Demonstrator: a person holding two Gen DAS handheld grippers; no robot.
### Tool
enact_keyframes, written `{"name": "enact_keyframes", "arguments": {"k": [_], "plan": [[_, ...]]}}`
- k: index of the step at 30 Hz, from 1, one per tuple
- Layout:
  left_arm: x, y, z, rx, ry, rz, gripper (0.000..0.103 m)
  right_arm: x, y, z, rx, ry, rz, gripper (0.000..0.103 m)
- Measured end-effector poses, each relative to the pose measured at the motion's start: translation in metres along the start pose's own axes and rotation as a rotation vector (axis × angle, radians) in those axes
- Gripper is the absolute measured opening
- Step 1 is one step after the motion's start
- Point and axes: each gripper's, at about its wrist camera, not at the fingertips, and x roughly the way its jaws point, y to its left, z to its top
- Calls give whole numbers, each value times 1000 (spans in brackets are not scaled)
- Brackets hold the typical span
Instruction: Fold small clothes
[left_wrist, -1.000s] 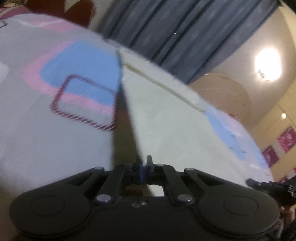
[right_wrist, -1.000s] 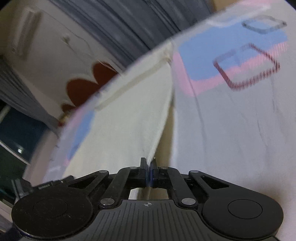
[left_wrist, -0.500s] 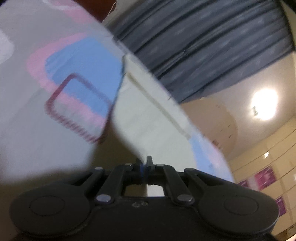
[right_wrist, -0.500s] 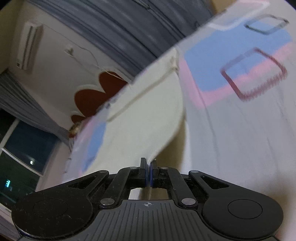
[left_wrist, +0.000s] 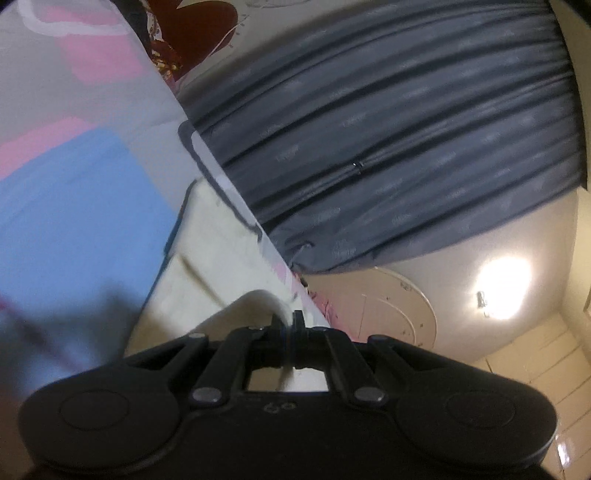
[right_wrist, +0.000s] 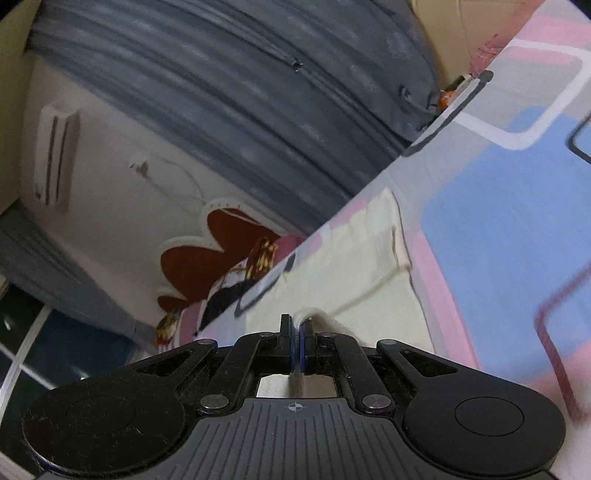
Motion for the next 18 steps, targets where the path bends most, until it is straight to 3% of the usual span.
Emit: {"name": "enact_keyframes", "arguments": {"k": [10,13,14,16,18], "plan": [[102,37,61,-35,45,66,2,125,-43,71,34,53,-80,1],[132,47,71,-39,84,138,2,156,-67,81,53,86,-117,2],[138,49,75,-44,83,152,6,165,-76,84,65,89,-115,2],[140,56,84,-74,47,130,40,174,-88,91,74,49,-129,5],[131,53,92,-24,-12,115,51,167,-92,99,51,-30,-150,42]]}}
